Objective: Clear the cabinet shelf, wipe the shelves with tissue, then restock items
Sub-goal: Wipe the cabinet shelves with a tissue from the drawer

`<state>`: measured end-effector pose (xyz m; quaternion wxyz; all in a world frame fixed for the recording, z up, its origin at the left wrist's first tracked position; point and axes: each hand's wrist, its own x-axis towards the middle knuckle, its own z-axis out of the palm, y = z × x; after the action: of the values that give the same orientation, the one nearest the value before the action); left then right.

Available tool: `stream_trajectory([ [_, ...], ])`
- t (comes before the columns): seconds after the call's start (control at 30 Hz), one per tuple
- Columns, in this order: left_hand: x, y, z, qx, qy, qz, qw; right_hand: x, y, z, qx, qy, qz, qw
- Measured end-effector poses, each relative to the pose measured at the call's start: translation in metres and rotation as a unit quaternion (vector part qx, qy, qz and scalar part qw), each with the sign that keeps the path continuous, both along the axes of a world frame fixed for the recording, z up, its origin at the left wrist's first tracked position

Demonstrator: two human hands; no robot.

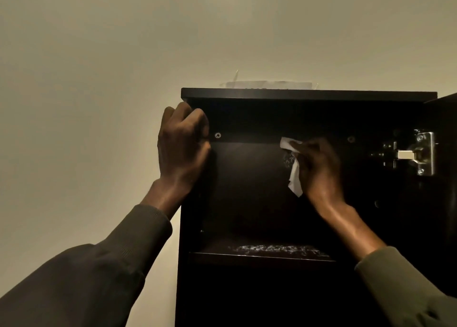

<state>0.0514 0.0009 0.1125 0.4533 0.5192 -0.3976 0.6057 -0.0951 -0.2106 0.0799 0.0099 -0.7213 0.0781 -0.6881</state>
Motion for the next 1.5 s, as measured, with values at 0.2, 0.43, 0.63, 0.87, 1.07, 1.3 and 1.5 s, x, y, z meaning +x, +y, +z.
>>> stream_trajectory([
  [0.2, 0.000, -0.001, -0.001, -0.006, 0.005, -0.009, 1.000, 0.022, 0.014, -0.034, -0.044, 0.112, 0.044, 0.992],
  [0.43, 0.001, 0.000, -0.001, -0.006, 0.004, -0.004, 1.000, 0.002, 0.021, -0.020, -0.035, 0.120, 0.111, 0.986],
  [0.63, 0.003, -0.003, -0.001, -0.011, -0.001, -0.021, 1.000, -0.022, -0.017, 0.010, 0.036, -0.092, -0.035, 0.994],
  [0.87, 0.003, -0.004, -0.001, -0.035, 0.001, -0.051, 0.998, 0.011, 0.011, -0.014, 0.014, 0.077, 0.051, 0.996],
  [1.07, 0.003, -0.002, -0.002, -0.044, -0.002, -0.053, 0.998, 0.043, 0.027, -0.040, -0.074, 0.347, 0.043, 0.934],
  [1.3, 0.003, -0.001, -0.004, -0.064, -0.003, -0.079, 0.995, 0.024, 0.030, 0.023, 0.030, -0.012, -0.007, 0.999],
  [1.5, 0.004, -0.002, -0.005, -0.064, -0.005, -0.083, 0.994, 0.056, 0.054, 0.018, -0.024, 0.137, 0.017, 0.990],
])
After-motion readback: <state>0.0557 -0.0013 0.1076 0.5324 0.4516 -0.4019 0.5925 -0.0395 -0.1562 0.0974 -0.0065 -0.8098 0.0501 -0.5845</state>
